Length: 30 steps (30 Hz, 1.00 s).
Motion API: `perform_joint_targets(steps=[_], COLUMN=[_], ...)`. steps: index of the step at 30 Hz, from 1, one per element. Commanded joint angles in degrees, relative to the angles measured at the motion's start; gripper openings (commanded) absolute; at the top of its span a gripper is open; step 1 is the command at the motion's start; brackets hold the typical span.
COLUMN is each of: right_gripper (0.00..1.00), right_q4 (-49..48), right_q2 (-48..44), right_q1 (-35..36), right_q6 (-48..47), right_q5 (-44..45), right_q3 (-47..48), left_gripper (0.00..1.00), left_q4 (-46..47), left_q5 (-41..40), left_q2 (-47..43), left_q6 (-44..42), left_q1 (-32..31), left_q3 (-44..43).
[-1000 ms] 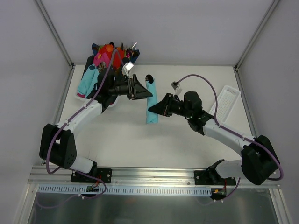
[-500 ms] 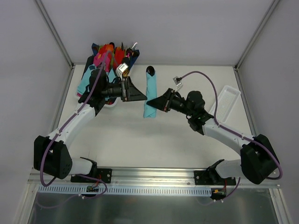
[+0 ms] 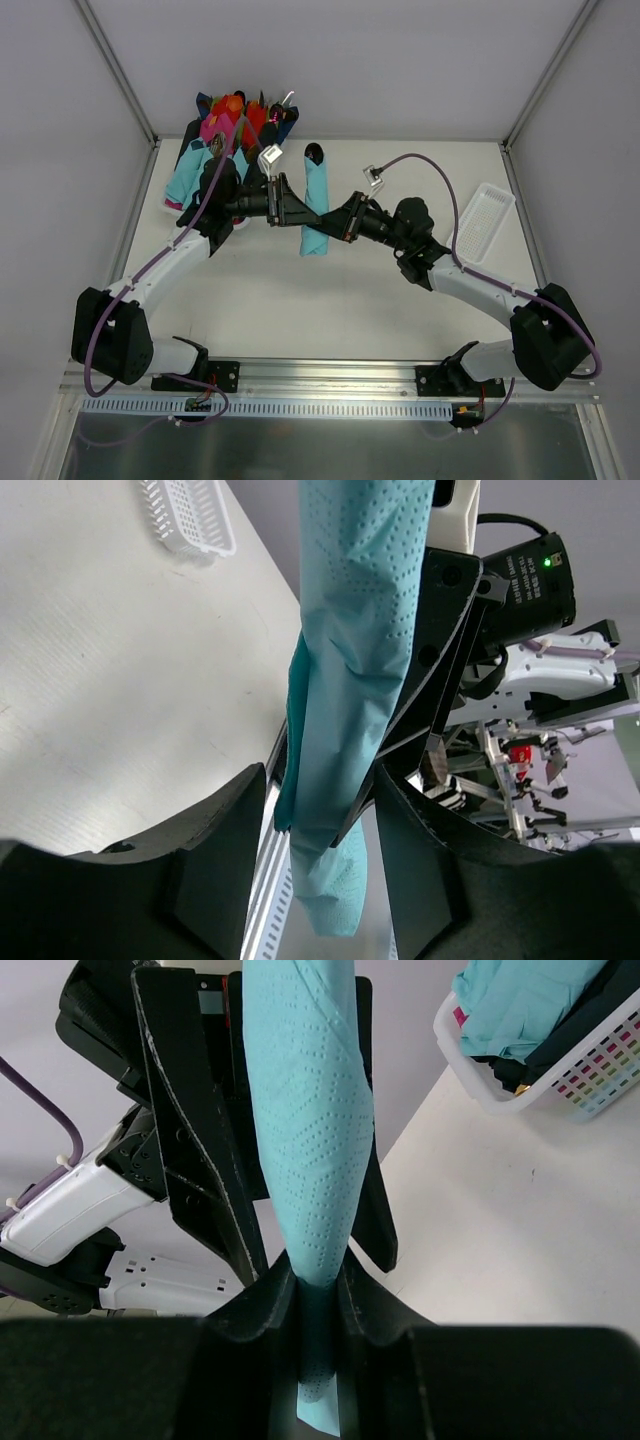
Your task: Place the utensils on the paper napkin and roll it up
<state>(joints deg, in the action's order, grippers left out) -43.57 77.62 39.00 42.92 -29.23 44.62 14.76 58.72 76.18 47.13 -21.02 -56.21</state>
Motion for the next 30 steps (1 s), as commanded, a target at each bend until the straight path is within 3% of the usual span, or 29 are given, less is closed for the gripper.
perform_joint_targets(steps=[1, 10, 17, 26, 29, 30], right_gripper=[0.0, 0.0, 0.0, 0.0, 0.0, 0.0], right_q4=[-6.7, -7.1, -8.3, -9.8, -9.5, -9.5], right_q2=[-0.9, -1.9, -1.9, -2.4, -2.4, -2.3], right_q1=[0.4, 0.5, 0.7, 1.4, 1.7, 1.8], right_q6=[-0.4, -0.7, -0.3, -0.1, -0.2, -0.3], right_q5=[0.1, 0.6, 0.8, 0.6, 0.6, 0.7], right_q3=[-0.2, -2.2, -2.1, -1.5, -1.6, -1.6], left_gripper=[0.47, 0.51, 0.44, 0.6, 0.57, 0.51], left_q4=[8.6, 20.8, 19.5, 10.6, 11.5, 12.3], left_q5=[1.5, 1.6, 2.0, -0.8, -0.6, -0.4], left_q2=[-1.8, -0.2, 0.5, 0.1, 0.3, 0.4], left_q6=[5.2, 15.8, 15.2, 9.6, 10.2, 11.2], left_q1=[0.4, 1.1, 1.1, 1.1, 1.1, 1.1], left_q3=[1.5, 4.4, 4.3, 5.6, 5.4, 5.5])
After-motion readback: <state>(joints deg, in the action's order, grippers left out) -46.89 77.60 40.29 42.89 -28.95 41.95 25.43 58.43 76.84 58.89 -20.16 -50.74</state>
